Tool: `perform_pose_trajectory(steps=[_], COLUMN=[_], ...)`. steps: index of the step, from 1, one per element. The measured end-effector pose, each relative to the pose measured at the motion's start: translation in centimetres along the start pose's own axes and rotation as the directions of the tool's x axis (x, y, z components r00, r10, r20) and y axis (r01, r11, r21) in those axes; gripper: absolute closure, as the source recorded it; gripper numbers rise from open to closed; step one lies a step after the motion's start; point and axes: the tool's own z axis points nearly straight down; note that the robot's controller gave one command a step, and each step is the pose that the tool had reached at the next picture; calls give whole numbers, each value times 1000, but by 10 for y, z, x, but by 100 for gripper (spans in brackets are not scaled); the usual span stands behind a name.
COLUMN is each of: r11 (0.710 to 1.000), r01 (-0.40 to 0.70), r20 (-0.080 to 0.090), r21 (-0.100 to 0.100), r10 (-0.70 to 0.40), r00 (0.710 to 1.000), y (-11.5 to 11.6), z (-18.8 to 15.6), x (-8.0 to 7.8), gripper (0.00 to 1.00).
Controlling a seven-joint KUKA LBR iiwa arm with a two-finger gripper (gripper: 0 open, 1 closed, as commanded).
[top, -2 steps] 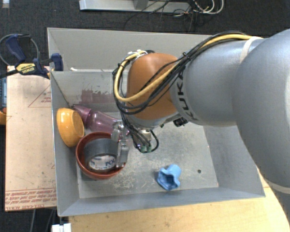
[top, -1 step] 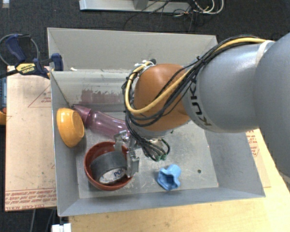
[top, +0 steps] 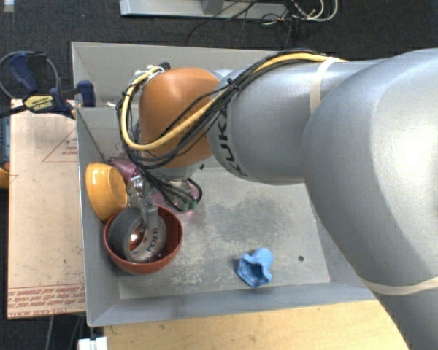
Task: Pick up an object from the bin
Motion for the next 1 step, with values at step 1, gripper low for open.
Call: perform_pose_trajectory(steps=[1], r11=[994], r01=[-109], r20=[-21], r21=[0], r10=[109], r00=[994], y=[-57], z=[-16], x=[69], gripper=[100])
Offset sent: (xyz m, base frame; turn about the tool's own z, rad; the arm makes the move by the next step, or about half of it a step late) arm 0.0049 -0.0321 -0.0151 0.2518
